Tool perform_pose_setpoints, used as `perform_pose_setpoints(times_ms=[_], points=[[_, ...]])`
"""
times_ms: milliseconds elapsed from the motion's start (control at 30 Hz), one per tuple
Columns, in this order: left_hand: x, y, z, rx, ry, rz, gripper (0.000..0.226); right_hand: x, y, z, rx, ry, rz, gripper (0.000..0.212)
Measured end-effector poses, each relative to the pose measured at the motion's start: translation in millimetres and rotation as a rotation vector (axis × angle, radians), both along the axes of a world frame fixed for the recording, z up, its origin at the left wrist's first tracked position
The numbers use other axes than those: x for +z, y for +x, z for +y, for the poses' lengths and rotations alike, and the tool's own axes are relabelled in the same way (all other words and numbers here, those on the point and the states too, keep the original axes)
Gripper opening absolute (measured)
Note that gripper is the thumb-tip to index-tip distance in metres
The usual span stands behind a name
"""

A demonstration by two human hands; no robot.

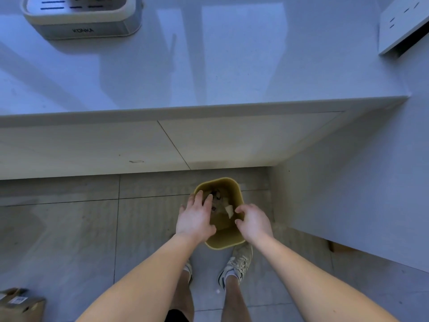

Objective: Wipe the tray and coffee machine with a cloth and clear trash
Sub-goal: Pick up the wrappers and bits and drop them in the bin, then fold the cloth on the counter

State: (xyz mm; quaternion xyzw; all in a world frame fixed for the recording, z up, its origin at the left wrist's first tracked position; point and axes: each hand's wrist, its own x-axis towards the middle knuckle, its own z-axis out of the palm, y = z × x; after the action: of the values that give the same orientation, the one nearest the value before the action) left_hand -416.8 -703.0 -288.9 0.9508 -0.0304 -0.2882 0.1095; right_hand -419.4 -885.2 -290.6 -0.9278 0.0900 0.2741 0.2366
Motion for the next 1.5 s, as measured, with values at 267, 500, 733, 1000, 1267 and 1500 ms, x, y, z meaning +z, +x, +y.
perform_pose_setpoints(times_ms=[267,500,733,1000,1267,1500], points=[[13,9,3,-0.011,0.006,-0.069,0.087,9,14,10,0.028,0.016,-0.031,0.028],[21,13,3,-0.013,0.005,-0.088,0.085,16,19,13,0.038,0.017,-0.045,0.030],[44,16,2,-0.012,-0.003,-0.117,0.082,42,25,12,0.041,0.019,-0.078,0.028],[109,27,6,-0.004,0.003,-0.225,0.082,111,47,12,0.055,0.002,-0.204,0.027],[197,50,20,0.058,-0.004,-0.381,0.076,205,80,18,0.126,0.040,-0.344,0.032],[271,67,35,0.077,0.030,-0.532,0.074,283,105,26,0.210,0.057,-0.465,0.033]])
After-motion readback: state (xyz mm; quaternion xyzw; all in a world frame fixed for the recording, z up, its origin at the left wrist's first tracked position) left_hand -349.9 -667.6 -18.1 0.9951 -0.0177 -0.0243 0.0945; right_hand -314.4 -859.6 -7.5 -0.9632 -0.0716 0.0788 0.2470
